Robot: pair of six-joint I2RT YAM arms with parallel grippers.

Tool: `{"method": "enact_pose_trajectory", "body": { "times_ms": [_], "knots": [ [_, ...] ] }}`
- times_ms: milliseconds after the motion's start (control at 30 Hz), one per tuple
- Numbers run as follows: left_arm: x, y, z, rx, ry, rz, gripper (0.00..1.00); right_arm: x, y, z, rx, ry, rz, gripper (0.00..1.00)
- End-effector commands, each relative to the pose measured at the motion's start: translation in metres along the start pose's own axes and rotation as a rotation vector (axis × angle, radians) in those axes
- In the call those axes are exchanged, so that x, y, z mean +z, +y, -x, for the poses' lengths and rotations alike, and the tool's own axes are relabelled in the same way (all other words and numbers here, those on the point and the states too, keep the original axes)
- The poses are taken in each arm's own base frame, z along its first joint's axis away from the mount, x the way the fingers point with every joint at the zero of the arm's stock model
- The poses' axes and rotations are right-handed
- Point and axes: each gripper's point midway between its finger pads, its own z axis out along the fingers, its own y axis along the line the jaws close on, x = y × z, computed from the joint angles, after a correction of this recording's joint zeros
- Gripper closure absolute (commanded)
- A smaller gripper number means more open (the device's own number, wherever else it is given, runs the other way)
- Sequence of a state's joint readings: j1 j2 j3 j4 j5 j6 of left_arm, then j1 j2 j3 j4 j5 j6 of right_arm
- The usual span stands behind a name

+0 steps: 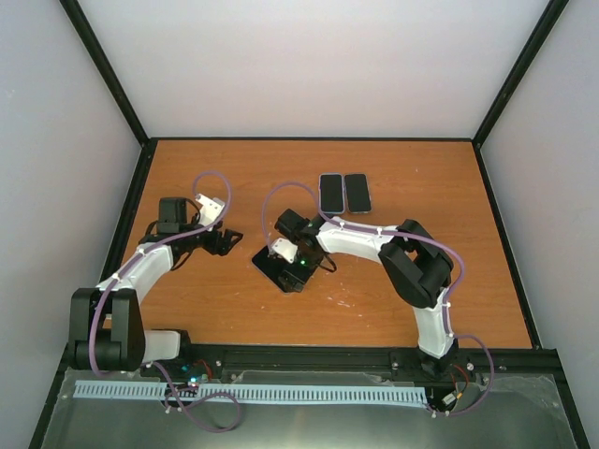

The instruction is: Put the phone into the phone case

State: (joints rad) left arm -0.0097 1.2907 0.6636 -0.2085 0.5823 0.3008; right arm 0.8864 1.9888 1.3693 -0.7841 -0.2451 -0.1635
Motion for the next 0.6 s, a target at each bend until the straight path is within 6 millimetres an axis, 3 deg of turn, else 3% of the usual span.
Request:
{"method": "enact_pose_trajectory", "body": {
  "times_ms": [0, 333, 567],
  "knots": [
    [-0.011, 0.009, 0.024, -0.008, -0.064, 0.041, 0.18, -0.011, 0.005, 0.022, 0.007, -0.099, 0.003, 0.18],
    [-0.010, 0.013, 0.026, -0.025, -0.070, 0.057, 0.18, -0.004, -0.007, 0.056, 0.059, -0.168, -0.048, 0.19],
    [-0.012, 0.021, 0.025, -0.030, -0.063, 0.108, 0.19, 0.008, -0.027, 0.082, 0.066, -0.190, -0.139, 0.20]
  ]
}}
